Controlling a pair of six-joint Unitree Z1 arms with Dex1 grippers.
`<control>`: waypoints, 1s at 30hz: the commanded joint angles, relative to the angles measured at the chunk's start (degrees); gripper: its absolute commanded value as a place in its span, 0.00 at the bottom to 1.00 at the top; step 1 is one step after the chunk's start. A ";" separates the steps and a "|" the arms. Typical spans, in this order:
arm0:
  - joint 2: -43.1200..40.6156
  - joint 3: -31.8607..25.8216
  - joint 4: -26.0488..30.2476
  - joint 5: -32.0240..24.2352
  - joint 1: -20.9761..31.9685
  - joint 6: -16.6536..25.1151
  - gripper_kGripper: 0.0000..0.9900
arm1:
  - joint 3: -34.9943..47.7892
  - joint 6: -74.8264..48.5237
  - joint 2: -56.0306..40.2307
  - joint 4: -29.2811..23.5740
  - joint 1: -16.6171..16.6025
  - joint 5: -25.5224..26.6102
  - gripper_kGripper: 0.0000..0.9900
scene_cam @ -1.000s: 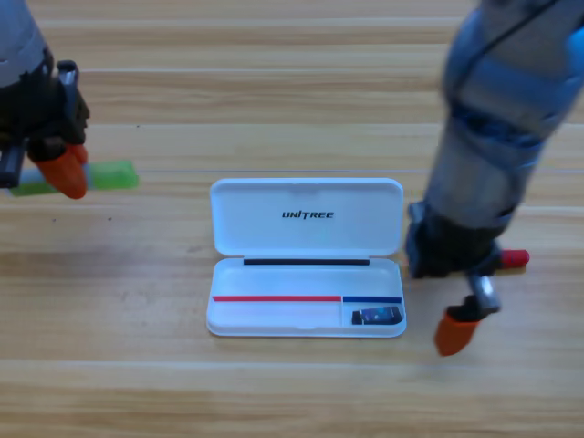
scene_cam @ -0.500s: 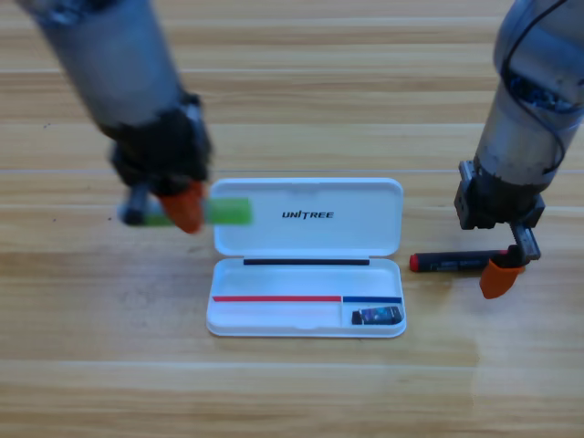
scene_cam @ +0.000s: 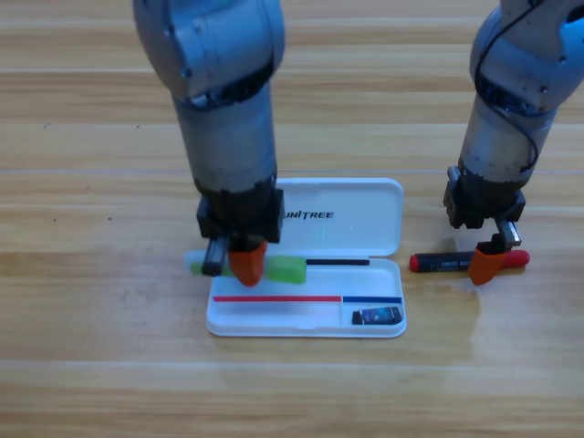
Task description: Clean up eraser and pencils
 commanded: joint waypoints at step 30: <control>10.79 -5.33 -0.86 -2.23 -2.21 -1.27 0.00 | 4.37 0.15 -6.94 3.22 0.39 2.85 0.00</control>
